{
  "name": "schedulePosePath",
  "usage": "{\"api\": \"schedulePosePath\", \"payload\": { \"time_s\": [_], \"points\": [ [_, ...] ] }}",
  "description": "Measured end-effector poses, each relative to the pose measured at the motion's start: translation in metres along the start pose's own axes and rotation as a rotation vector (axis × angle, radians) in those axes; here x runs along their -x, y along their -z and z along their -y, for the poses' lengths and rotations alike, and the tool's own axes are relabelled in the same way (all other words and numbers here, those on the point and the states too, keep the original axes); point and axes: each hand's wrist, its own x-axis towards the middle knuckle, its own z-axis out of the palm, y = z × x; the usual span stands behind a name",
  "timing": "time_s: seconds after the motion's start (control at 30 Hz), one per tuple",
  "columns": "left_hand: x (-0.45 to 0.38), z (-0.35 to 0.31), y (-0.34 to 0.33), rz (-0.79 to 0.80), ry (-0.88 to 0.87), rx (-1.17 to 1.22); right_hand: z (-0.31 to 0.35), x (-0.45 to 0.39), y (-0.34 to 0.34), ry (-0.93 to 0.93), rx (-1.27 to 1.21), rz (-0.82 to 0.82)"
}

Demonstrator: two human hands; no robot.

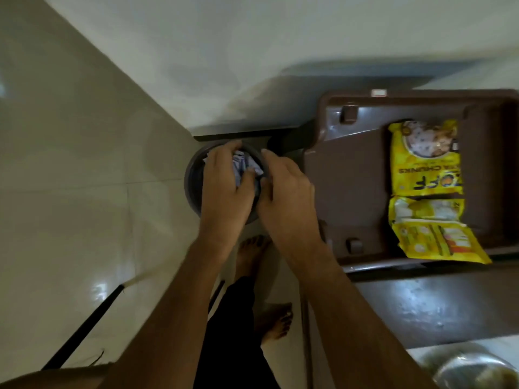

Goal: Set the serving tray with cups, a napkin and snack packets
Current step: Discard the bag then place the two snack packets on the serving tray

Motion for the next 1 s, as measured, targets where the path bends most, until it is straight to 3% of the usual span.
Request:
{"api": "schedulePosePath", "payload": {
  "time_s": [0.17, 0.37, 0.53, 0.67, 0.8, 1.0],
  "points": [
    [0.022, -0.075, -0.02, -0.014, -0.347, -0.078, -0.012, 0.009, 0.085, 0.031, 0.125, -0.347],
    [0.043, -0.12, -0.094, 0.161, -0.422, -0.038, -0.096, 0.042, 0.16, -0.192, 0.275, -0.48],
    [0.049, -0.133, -0.152, 0.389, -0.11, -0.061, -0.152, 0.05, 0.194, -0.431, 0.23, -0.455],
    [0.039, -0.135, -0.179, 0.448, 0.211, 0.012, -0.173, 0.026, 0.195, -0.531, 0.097, -0.386],
    [0.025, -0.139, -0.193, 0.379, 0.273, 0.037, -0.186, -0.003, 0.178, -0.519, 0.053, -0.3],
    [0.001, -0.143, -0.206, 0.393, 0.411, 0.257, -0.191, -0.03, 0.177, -0.687, -0.097, -0.441]
  ]
}}
